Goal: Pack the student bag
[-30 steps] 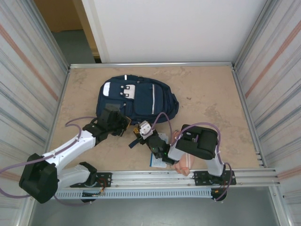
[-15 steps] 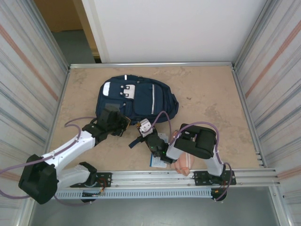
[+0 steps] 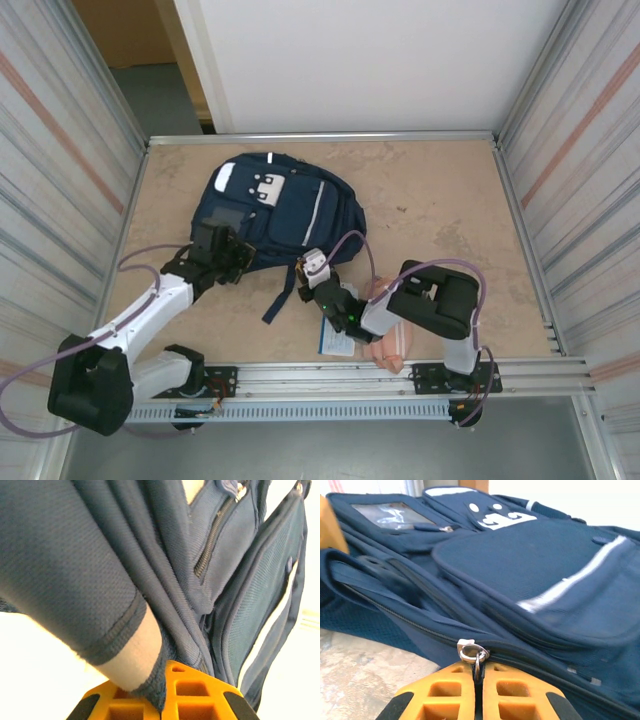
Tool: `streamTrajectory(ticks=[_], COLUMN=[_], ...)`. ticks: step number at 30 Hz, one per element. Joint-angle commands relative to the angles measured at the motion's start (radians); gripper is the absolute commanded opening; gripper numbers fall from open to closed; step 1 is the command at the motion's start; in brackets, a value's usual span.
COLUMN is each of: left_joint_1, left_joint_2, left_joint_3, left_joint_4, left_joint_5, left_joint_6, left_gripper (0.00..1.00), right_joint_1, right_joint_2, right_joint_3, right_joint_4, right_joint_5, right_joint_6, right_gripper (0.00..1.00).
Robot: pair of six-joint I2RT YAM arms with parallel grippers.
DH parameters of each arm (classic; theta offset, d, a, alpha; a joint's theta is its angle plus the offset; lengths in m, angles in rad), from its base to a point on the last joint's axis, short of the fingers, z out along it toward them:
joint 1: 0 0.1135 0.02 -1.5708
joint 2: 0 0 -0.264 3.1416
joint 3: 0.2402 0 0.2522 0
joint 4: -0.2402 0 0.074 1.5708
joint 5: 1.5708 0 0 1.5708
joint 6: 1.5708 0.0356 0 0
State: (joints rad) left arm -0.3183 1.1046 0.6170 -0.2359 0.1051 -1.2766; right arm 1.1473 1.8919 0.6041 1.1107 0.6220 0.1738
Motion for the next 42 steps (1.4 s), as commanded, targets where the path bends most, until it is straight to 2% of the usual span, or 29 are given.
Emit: streamTrajectory(ticks=[1,4,10,13,17,18,20,22,24,27,31,37,42], left_joint_1=[0.094,0.191,0.370,0.413,0.420,0.420,0.420,0.417,0.395,0.306,0.142,-0.001,-0.082], left_joint_2=[-0.013,0.032,0.210,0.338,0.471,0.500,0.542,0.553,0.519,0.384,0.211,0.098,0.148], left_joint_3=[0.009,0.027,0.106,0.205,0.341,0.376,0.441,0.492,0.486,0.406,0.262,0.091,0.045], left_joint_4=[0.004,0.023,0.066,0.037,-0.005,-0.013,-0.028,-0.089,-0.139,-0.279,-0.282,-0.186,-0.029], left_joint_5=[-0.060,0.001,0.114,0.177,0.201,0.205,0.232,0.290,0.290,0.092,-0.065,-0.067,-0.071], left_joint_6=[0.117,0.177,0.316,0.362,0.386,0.394,0.436,0.455,0.441,0.362,0.230,-0.003,-0.126], left_gripper=[0.00,0.00,0.00,0.00,0.00,0.06,0.31,0.38,0.39,0.41,0.41,0.51,0.57], right_joint_1=[-0.042,-0.069,-0.179,-0.235,-0.292,-0.297,-0.297,-0.294,-0.290,-0.290,-0.288,-0.271,-0.222], right_joint_2=[-0.073,-0.119,-0.184,-0.201,-0.213,-0.211,-0.204,-0.196,-0.190,-0.172,-0.140,-0.104,-0.099], right_joint_3=[-0.001,0.010,0.042,0.058,0.084,0.099,0.137,0.174,0.197,0.235,0.271,0.277,0.277], right_joint_4=[-0.192,-0.281,-0.456,-0.541,-0.624,-0.642,-0.668,-0.680,-0.664,-0.654,-0.632,-0.596,-0.615], right_joint_5=[-0.011,-0.102,-0.443,-0.563,-0.663,-0.690,-0.755,-0.786,-0.796,-0.846,-0.918,-0.943,-0.914], right_joint_6=[0.120,0.147,0.220,0.221,0.192,0.177,0.146,0.148,0.159,0.170,0.205,0.246,0.213], right_gripper=[0.00,0.00,0.00,0.00,0.00,0.00,0.00,0.00,0.00,0.00,0.00,0.00,0.00])
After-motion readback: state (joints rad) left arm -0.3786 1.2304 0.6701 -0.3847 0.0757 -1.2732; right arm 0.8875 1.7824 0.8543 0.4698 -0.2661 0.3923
